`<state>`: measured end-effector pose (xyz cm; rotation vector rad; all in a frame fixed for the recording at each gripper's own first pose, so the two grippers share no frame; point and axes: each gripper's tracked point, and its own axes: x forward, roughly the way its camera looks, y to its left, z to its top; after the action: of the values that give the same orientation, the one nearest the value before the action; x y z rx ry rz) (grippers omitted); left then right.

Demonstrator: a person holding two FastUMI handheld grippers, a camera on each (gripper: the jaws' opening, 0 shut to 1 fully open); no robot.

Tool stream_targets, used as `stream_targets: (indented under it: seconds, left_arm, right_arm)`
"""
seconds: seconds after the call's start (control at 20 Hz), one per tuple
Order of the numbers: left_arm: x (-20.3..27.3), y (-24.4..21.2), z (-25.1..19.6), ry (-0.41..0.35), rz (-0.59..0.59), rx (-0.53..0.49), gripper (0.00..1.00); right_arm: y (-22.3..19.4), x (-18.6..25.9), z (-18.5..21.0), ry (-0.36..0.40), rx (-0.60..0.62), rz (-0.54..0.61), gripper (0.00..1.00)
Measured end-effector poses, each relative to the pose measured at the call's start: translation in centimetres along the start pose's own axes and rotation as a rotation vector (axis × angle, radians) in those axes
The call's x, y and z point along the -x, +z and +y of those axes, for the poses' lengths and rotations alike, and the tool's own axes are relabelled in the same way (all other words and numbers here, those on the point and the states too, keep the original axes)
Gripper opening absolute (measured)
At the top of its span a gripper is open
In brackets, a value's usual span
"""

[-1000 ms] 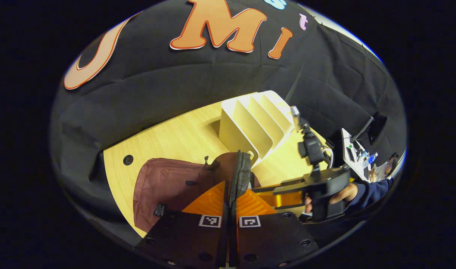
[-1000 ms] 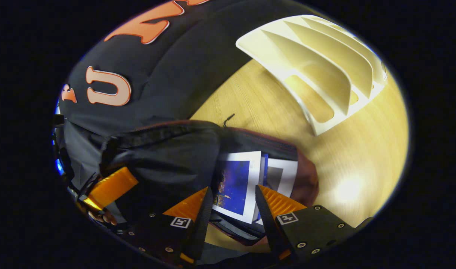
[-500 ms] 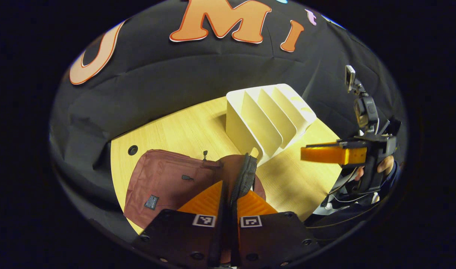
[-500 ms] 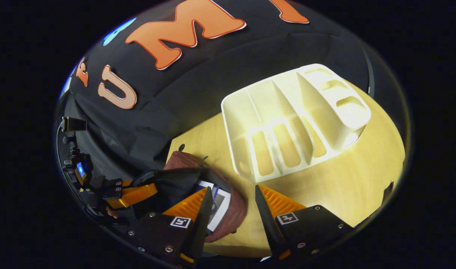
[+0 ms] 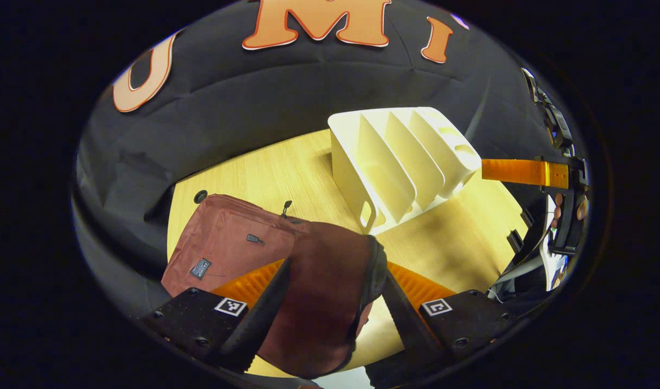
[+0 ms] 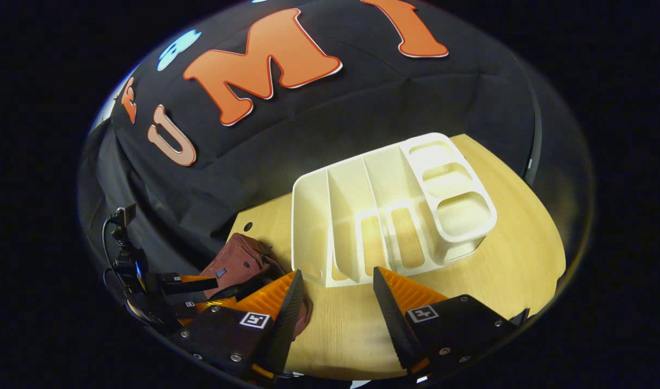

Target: Open the schoolbag, grab two books from the bookshelf and put them into the schoolbag.

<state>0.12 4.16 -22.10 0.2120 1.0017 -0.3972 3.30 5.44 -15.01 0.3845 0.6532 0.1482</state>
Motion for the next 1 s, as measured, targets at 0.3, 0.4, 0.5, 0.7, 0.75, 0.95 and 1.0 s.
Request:
stream_targets:
  seconds: [0.3, 0.4, 0.5, 0.7, 0.75, 0.95, 1.0]
  left_arm:
    - [2.9, 5.0, -4.4, 0.144, -0.245, 0.119, 1.0]
    - [4.4, 6.5, -5.8, 0.17, -0.325, 0.152, 1.0]
    - [6.1, 8.5, -6.3, 0.203, -0.419, 0.177, 1.0]
    - [7.1, 11.3, -5.5, 0.285, -0.587, 0.213, 1.0]
    - [7.7, 11.8, -5.5, 0.293, -0.617, 0.207, 1.0]
    - [8.8, 13.8, -5.6, 0.307, -0.704, 0.187, 1.0]
    - [9.4, 14.2, -5.4, 0.318, -0.728, 0.185, 1.0]
  right_arm:
    - [4.2, 2.3, -0.7, 0.014, 0.132, -0.131, 0.94]
    - [5.7, 3.5, -1.4, -0.013, 0.205, -0.181, 0.95]
    - [7.7, 5.5, -1.7, -0.024, 0.254, -0.242, 0.95]
    - [11.0, 8.0, -2.3, -0.083, 0.372, -0.422, 0.94]
    - [11.0, 8.7, -2.3, -0.101, 0.385, -0.452, 0.95]
    - [12.4, 10.6, -2.0, -0.131, 0.41, -0.532, 0.95]
    - [12.8, 11.0, -1.9, -0.14, 0.413, -0.549, 0.94]
